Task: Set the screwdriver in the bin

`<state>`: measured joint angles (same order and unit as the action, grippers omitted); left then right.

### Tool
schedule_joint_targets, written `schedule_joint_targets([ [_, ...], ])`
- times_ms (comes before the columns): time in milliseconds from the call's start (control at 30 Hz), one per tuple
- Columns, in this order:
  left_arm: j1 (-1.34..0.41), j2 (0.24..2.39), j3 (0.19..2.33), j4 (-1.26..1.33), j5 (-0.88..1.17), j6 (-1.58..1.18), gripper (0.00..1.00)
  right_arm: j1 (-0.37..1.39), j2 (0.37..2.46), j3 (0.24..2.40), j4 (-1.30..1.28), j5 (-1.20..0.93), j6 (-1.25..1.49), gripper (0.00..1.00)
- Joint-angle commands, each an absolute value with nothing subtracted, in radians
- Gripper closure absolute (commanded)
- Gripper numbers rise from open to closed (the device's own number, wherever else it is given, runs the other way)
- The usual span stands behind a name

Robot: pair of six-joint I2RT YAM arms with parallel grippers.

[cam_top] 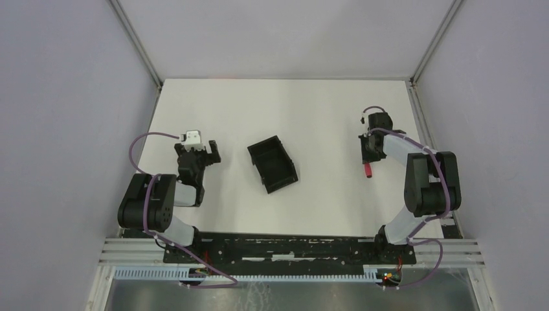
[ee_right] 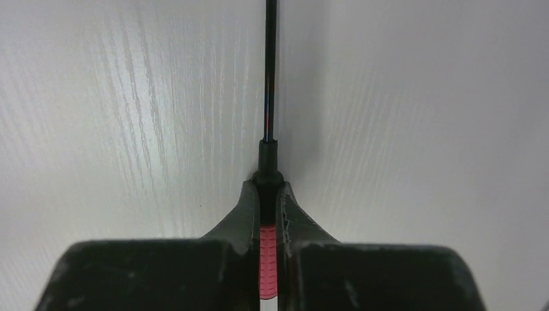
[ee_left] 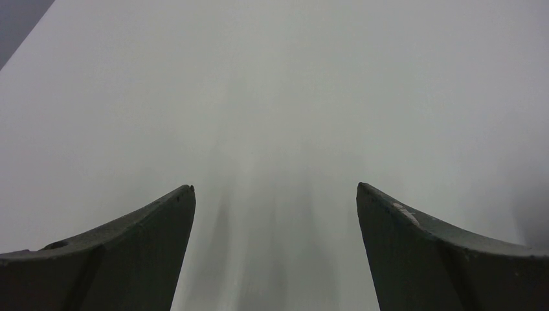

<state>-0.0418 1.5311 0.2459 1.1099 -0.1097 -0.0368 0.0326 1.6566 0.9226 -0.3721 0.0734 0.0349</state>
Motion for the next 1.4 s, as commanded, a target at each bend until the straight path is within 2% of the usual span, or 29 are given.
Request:
schedule_joint_targets([
  [0,-0.046,1.536,0.250,1.163,-0.112,-0.020,0.00,0.023,1.700,1.073,-0.561,0.087,-0.018,1.00],
  [233,-0.045,1.536,0.250,1.163,-0.112,-0.020,0.00,0.023,1.693,1.473,-0.984,0.058,-0.034,1.00],
  [367,-0.045,1.536,0.250,1.163,-0.112,-0.020,0.00,0.023,1.658,1.534,-1.031,0.091,0.026,1.00],
  [533,-0.045,1.535,0.250,1.163,-0.111,-0.020,0.00,0.080,1.553,1.436,-0.842,-0.124,0.178,1.00],
  [700,-0.044,1.536,0.250,1.163,-0.112,-0.020,0.00,0.349,1.452,1.265,-0.471,-0.190,0.387,1.00],
  [833,-0.045,1.536,0.250,1.163,-0.112,-0.020,0.00,0.555,1.490,1.247,-0.281,-0.198,0.460,1.00],
  [1033,-0.045,1.536,0.250,1.163,-0.112,-0.021,0.00,0.726,1.626,1.354,-0.289,-0.173,0.275,1.00],
  [1367,-0.045,1.536,0.250,1.163,-0.112,-0.020,0.00,0.795,1.741,1.248,-0.128,-0.126,0.008,1.00],
])
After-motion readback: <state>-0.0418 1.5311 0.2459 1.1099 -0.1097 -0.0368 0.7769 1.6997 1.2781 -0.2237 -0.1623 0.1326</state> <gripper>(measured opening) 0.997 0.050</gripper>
